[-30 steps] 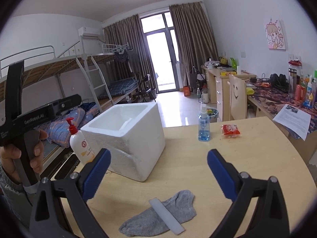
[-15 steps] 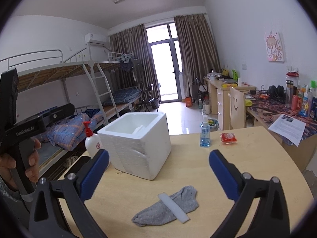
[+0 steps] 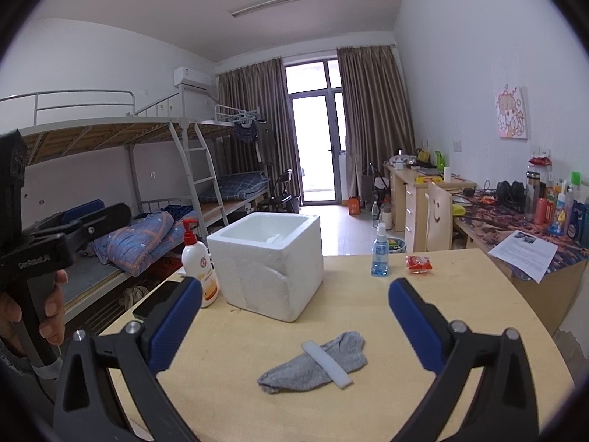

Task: Organize soft objects
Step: 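Move both tools back toward the grey sock and white foam strip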

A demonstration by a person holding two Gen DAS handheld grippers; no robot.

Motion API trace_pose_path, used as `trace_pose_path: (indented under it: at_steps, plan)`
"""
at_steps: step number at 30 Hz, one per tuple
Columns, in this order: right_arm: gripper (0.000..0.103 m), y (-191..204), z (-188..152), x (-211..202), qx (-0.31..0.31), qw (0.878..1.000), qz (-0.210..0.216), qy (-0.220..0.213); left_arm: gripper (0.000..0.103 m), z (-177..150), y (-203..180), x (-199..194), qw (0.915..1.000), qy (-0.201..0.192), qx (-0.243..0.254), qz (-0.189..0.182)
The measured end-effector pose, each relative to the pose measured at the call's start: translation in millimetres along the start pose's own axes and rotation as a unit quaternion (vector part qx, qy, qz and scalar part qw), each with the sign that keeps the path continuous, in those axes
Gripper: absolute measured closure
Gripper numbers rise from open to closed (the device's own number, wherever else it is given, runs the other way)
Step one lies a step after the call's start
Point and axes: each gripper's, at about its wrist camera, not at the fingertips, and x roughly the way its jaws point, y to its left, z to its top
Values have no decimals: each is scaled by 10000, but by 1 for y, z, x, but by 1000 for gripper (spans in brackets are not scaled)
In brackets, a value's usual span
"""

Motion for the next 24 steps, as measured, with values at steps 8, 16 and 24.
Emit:
trace_pose_path:
  at_steps: [8, 16, 24]
  plan:
    - [1, 7, -15, -28, -69, 10000, 25, -62, 1, -26, -17, -36, 9998, -39, -51, -182]
    - [1, 10, -36, -55, -154, 9998, -70, -76, 1, -56, -28, -50, 9995, 100, -173, -258]
    - [1, 10, -61, -70, -124, 9999, -103, 27, 1, -89, -39, -49, 9986, 360, -270, -273]
